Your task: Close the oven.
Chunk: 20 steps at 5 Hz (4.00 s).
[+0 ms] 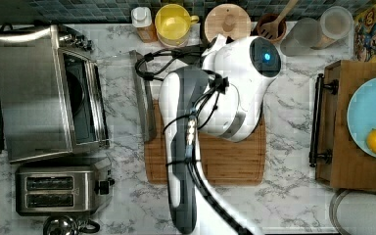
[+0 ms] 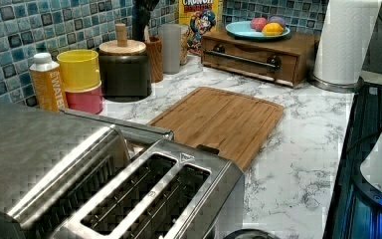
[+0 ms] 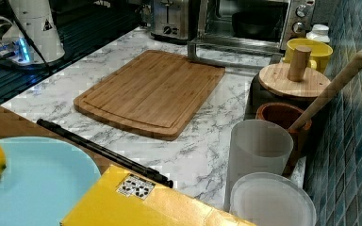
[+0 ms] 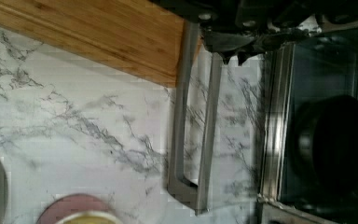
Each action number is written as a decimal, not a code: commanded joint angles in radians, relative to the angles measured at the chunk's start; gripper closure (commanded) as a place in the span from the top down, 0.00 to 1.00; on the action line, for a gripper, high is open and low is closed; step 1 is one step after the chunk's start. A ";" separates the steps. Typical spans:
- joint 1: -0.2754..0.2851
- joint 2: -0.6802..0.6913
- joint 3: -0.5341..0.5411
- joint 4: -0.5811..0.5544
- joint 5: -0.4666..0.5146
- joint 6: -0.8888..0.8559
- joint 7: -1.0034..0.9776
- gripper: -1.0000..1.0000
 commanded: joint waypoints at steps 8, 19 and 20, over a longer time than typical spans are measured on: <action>0.049 0.256 0.115 -0.006 0.107 0.383 -0.047 0.00; 0.112 0.162 0.223 0.043 0.311 0.138 -0.014 0.00; 0.146 0.108 0.255 0.037 0.305 0.131 -0.036 0.00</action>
